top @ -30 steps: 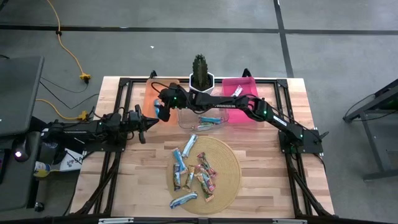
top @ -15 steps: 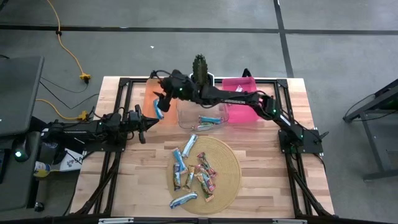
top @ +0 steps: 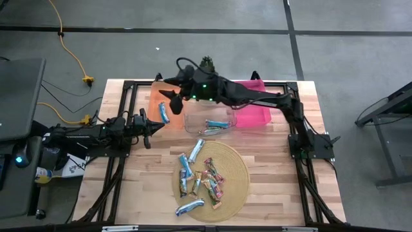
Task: Pick and place Granola Bars by type
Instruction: Put the red granola bar into the transparent bin
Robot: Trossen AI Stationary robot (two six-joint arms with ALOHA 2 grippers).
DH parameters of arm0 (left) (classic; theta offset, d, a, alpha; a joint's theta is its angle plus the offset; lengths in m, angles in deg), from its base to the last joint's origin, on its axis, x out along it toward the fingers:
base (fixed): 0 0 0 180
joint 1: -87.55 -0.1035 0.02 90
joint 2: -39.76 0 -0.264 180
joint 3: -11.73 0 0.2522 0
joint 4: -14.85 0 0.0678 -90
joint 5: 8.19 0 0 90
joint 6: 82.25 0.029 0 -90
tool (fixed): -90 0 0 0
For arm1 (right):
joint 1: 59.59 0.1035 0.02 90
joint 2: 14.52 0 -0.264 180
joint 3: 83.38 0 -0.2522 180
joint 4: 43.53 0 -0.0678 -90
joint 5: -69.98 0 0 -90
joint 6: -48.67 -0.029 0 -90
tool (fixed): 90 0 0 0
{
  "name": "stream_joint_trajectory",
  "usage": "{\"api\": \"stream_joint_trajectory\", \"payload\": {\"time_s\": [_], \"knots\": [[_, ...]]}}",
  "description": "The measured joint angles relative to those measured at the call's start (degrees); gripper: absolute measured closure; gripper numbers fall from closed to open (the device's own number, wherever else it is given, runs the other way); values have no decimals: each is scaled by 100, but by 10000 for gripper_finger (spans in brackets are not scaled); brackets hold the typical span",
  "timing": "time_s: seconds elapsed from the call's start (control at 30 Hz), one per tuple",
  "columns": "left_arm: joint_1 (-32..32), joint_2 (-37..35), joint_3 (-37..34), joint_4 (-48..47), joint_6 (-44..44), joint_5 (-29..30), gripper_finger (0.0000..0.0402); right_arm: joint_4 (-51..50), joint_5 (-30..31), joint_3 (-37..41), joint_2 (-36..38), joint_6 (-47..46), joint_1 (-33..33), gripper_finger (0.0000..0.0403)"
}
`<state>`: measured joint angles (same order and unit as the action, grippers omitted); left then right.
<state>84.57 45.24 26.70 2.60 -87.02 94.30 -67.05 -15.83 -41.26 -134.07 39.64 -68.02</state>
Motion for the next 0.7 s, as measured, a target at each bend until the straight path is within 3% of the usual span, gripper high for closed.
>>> {"api": "stream_joint_trajectory", "payload": {"time_s": [0.33,0.7], "knots": [[1,1,2,0,-1,-2,400,-1217,-698,0,798,-602,421,183],[1,2,2,0,-2,0,400,-2171,-1594,4,1013,-1978,1189,183]]}}
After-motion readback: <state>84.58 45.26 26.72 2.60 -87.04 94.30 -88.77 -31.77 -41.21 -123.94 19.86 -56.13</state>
